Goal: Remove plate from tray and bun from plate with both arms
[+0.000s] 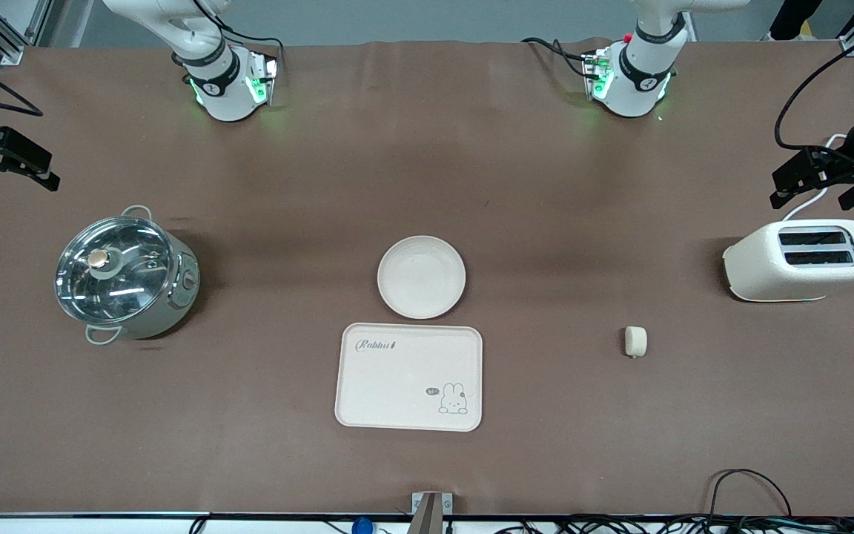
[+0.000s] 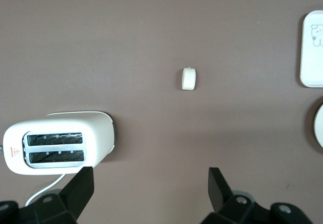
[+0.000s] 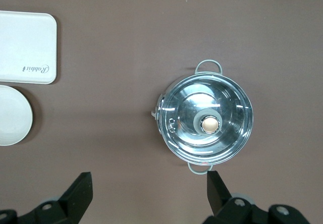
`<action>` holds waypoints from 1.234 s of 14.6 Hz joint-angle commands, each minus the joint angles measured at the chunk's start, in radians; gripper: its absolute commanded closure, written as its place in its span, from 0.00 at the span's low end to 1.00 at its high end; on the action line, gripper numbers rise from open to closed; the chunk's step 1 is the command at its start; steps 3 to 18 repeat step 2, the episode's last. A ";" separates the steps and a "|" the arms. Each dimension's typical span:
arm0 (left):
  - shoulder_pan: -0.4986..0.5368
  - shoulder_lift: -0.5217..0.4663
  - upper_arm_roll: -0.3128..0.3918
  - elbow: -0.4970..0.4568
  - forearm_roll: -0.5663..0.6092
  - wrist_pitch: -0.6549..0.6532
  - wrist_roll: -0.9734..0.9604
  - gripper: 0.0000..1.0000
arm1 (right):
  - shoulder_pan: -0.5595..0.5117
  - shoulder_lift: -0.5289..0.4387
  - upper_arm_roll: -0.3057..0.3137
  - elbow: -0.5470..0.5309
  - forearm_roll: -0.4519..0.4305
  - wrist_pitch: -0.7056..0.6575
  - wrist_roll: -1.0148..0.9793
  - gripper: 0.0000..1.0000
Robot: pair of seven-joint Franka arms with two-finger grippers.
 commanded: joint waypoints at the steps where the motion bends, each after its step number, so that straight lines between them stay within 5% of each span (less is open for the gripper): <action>1: -0.008 0.038 0.011 0.059 -0.019 -0.009 0.017 0.00 | -0.008 -0.023 0.010 -0.012 -0.002 0.009 0.006 0.00; 18: -0.009 0.054 0.011 0.100 -0.018 -0.044 0.014 0.00 | -0.008 -0.023 0.010 -0.012 0.002 0.009 0.006 0.00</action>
